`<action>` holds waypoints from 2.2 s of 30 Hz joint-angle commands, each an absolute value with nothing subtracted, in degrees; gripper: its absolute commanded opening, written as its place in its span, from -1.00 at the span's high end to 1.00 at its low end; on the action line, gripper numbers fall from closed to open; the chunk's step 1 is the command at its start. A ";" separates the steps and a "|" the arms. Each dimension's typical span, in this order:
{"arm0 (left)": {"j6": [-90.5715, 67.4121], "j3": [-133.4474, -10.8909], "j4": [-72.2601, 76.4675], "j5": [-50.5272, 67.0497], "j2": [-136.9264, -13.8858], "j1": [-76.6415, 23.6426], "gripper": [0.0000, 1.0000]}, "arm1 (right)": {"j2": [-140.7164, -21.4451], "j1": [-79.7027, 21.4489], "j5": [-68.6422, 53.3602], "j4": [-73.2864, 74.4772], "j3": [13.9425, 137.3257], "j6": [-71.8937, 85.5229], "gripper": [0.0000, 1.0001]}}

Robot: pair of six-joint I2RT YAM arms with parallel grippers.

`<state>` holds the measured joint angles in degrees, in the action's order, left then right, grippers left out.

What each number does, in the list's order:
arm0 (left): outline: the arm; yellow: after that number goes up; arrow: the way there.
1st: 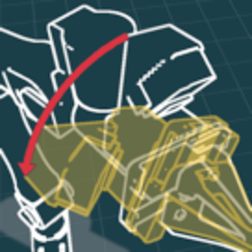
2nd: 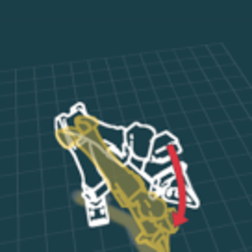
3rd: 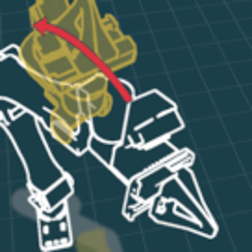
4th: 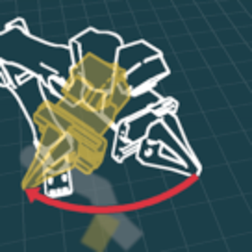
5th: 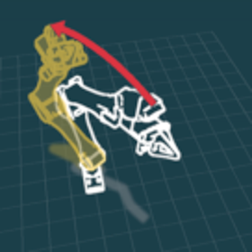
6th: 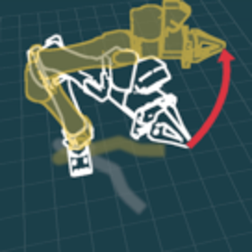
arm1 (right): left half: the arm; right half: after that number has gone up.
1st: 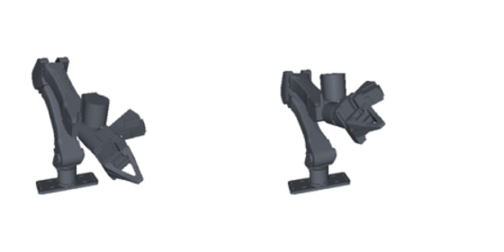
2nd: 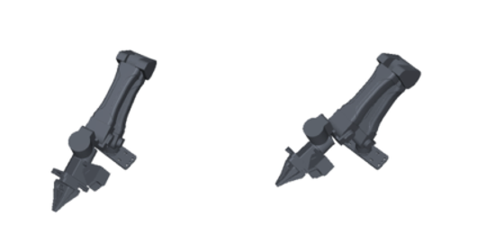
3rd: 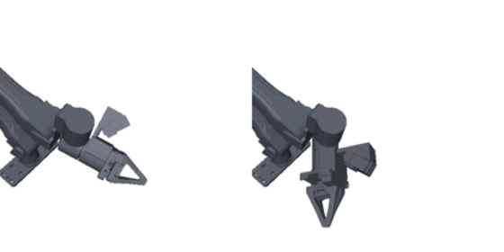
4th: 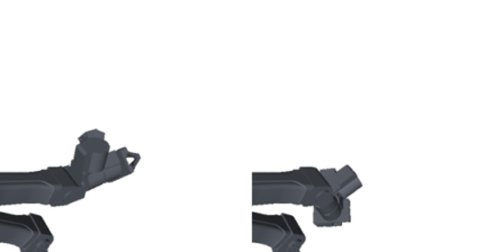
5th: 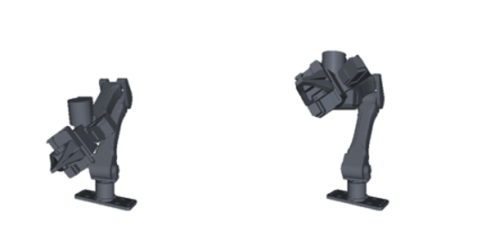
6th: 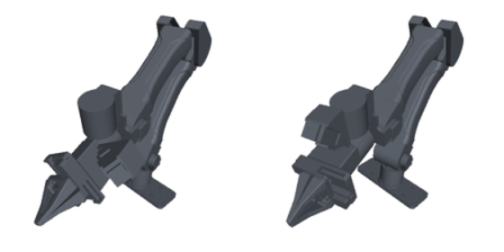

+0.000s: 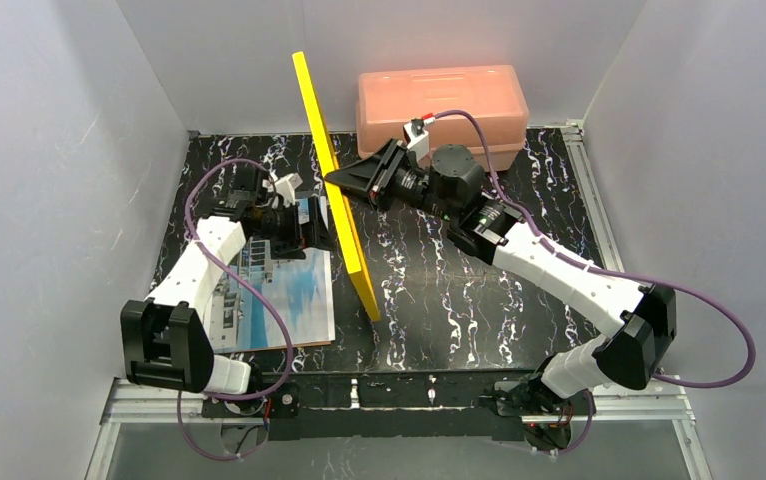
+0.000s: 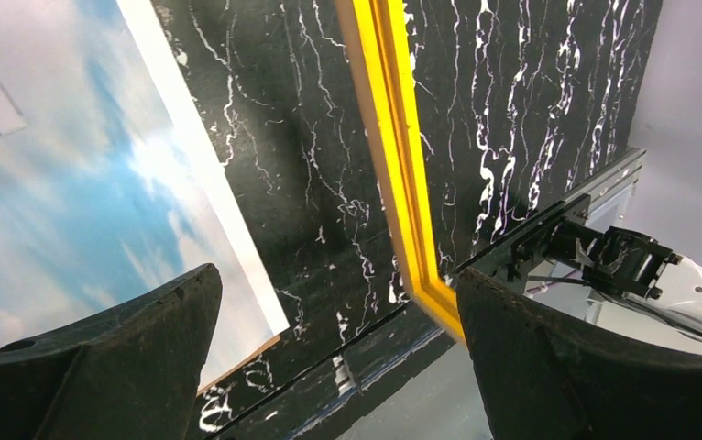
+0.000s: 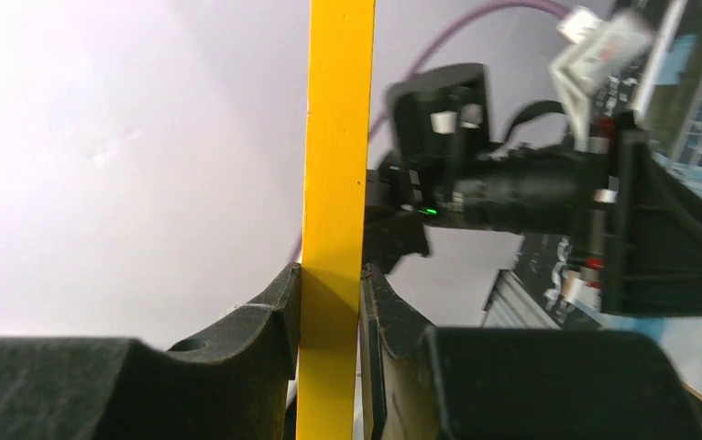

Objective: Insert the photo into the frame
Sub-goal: Pick up the photo frame from the center of the board, then turn over the photo frame at the center of the board.

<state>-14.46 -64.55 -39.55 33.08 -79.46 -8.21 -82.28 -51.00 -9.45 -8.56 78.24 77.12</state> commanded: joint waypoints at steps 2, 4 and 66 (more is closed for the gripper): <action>-19.99 -61.24 -30.42 35.68 -79.12 -9.84 -0.97 | -80.06 -50.65 -10.38 -25.35 83.09 81.58 0.97; -20.36 -60.81 -29.20 35.55 -79.35 -10.10 -0.97 | -79.96 -50.69 -10.29 -26.89 82.79 82.67 0.97; -2.11 -56.61 -33.60 23.67 -67.47 -9.90 1.00 | -64.38 -35.95 2.72 49.95 76.56 48.77 0.53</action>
<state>-8.03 -57.32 -27.55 22.26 -69.65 -8.84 -67.16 -36.40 -4.12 41.04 78.81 56.99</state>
